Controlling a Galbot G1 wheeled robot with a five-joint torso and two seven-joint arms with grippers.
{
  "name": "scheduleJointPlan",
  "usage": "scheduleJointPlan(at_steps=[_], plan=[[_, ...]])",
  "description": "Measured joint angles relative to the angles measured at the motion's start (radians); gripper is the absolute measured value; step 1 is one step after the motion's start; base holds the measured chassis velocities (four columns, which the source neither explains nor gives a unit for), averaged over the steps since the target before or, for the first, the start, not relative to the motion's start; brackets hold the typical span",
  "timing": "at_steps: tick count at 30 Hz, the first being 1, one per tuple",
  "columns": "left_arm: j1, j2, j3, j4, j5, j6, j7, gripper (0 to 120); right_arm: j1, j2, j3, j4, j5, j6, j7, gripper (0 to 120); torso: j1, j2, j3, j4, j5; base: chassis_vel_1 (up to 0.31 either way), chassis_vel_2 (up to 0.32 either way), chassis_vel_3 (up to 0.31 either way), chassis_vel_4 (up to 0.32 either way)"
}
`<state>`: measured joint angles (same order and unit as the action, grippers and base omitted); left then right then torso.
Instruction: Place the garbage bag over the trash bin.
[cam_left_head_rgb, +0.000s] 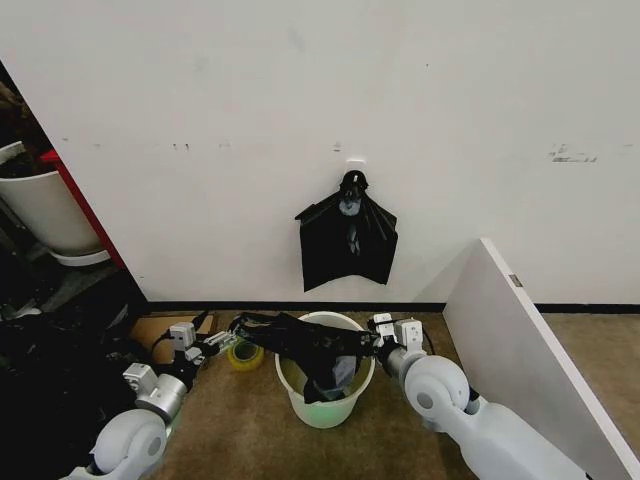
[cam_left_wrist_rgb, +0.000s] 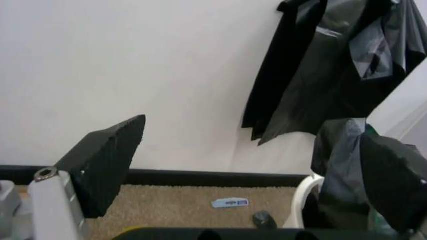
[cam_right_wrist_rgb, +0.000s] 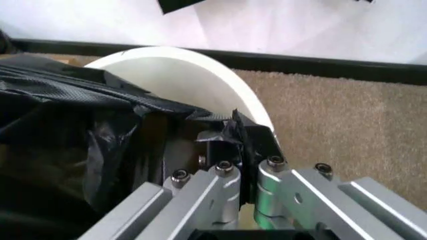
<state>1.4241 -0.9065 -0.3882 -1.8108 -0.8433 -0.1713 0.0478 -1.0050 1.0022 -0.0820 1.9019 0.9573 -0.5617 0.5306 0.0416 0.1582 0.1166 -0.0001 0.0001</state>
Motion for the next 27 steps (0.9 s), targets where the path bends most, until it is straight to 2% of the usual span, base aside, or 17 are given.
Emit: scheduleJointPlan(at_steps=[4, 9, 14, 20, 21, 27], plan=[[-0.015, -0.016, 0.008, 0.023, 0.001, -0.002, -0.008, 100, -0.012, 0.002, 0.012, -0.037, -0.058, 0.053, -0.033, 0, 0.0, 0.0, 0.0, -0.0001, -0.0002, 0.0, 0.0, 0.0, 0.0], [-0.017, -0.017, 0.012, 0.031, 0.004, -0.002, -0.007, 100, -0.018, 0.007, 0.017, -0.049, -0.076, 0.068, -0.034, 0, 0.0, 0.0, 0.0, -0.0001, -0.0002, 0.0, 0.0, 0.0, 0.0], [-0.005, -0.003, 0.02, 0.028, 0.034, 0.007, 0.043, 100, -0.018, 0.019, 0.021, -0.059, -0.076, 0.07, -0.028, 0, 0.0, 0.0, 0.0, 0.0001, 0.0, 0.0, 0.0, 0.0, 0.0], [0.001, 0.017, 0.043, 0.038, 0.143, -0.012, 0.17, 100, -0.024, 0.022, 0.013, -0.034, -0.076, 0.066, -0.02, 0, 0.0, 0.0, 0.0, 0.0, -0.0001, 0.0, 0.0, 0.0, 0.0], [-0.001, 0.022, 0.047, 0.043, 0.171, -0.022, 0.217, 100, -0.025, 0.022, 0.011, -0.025, -0.076, 0.065, -0.02, 0, 0.0, 0.0, 0.0, 0.0, -0.0003, 0.0, 0.0, 0.0, 0.0], [-0.009, 0.04, 0.047, 0.056, 0.208, -0.053, 0.335, 100, -0.026, 0.022, 0.009, -0.015, -0.075, 0.063, -0.019, 0, 0.0, 0.0, 0.0, -0.0001, -0.0002, 0.0, 0.0, 0.0, 0.0]])
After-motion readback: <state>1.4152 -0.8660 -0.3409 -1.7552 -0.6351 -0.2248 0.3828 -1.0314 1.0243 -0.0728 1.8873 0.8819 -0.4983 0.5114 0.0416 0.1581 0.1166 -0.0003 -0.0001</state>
